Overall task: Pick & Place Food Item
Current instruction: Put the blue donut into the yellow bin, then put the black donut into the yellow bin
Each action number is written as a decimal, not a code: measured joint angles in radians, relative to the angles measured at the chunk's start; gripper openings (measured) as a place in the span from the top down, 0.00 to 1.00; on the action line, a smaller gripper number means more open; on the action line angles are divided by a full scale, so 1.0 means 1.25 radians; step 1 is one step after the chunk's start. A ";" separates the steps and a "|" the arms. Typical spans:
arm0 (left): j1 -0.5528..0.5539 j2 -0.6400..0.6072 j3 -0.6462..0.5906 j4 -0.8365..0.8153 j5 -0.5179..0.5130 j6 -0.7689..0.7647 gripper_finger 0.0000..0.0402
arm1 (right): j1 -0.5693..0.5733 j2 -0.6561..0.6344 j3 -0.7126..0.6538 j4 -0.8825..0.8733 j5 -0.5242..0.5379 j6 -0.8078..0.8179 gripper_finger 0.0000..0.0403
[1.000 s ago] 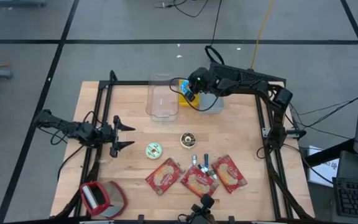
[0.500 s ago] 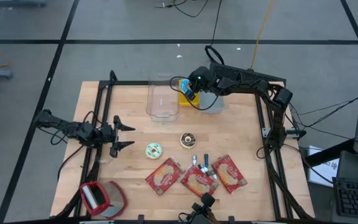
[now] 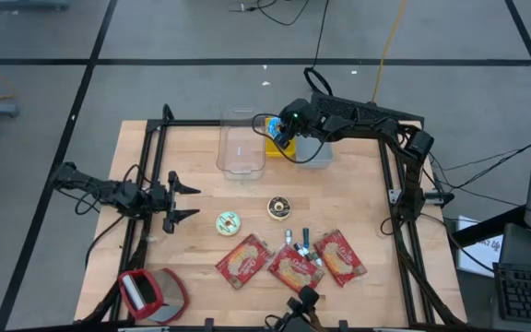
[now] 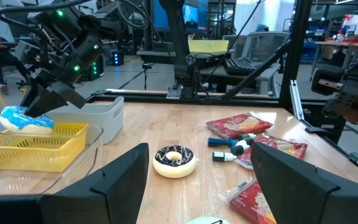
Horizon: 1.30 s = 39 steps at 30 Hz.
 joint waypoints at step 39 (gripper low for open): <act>0.000 0.000 0.000 0.000 0.000 0.000 0.29 | 0.053 -0.015 0.000 -0.069 -0.045 -0.019 0.51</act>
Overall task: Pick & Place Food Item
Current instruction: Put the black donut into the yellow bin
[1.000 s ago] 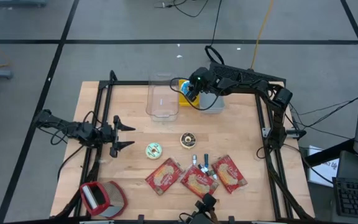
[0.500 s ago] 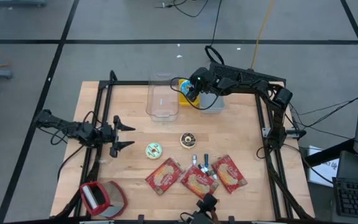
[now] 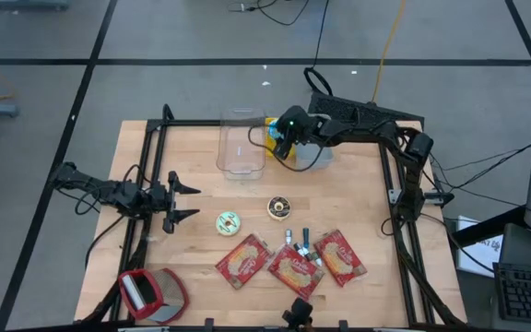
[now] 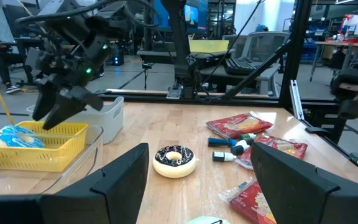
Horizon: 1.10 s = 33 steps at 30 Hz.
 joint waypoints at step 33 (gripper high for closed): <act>0.000 0.000 0.000 0.000 0.000 0.000 0.29 | 0.419 -0.102 -0.082 -0.213 0.068 0.133 0.48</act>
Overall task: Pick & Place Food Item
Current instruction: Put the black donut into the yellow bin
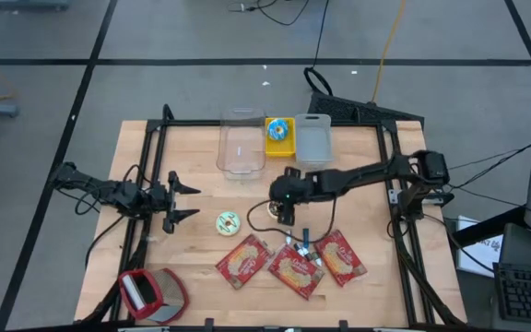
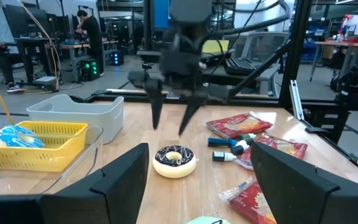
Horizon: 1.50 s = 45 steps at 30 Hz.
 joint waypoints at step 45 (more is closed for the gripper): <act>0.000 0.000 0.000 0.000 0.000 0.000 0.29 | -0.032 0.001 -0.258 0.381 -0.048 0.044 0.55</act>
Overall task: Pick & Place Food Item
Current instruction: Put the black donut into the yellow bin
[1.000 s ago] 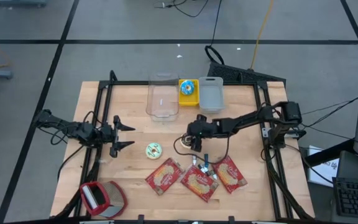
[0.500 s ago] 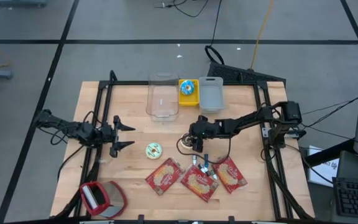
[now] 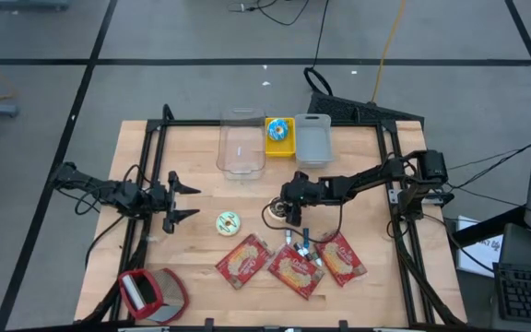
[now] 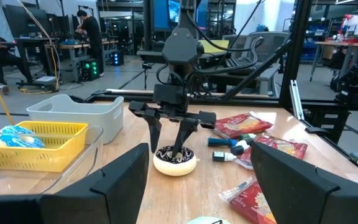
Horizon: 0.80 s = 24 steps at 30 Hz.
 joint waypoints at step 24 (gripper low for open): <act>0.000 0.000 0.000 0.000 0.000 0.000 0.29 | -0.002 0.000 0.000 -0.021 -0.001 0.032 0.75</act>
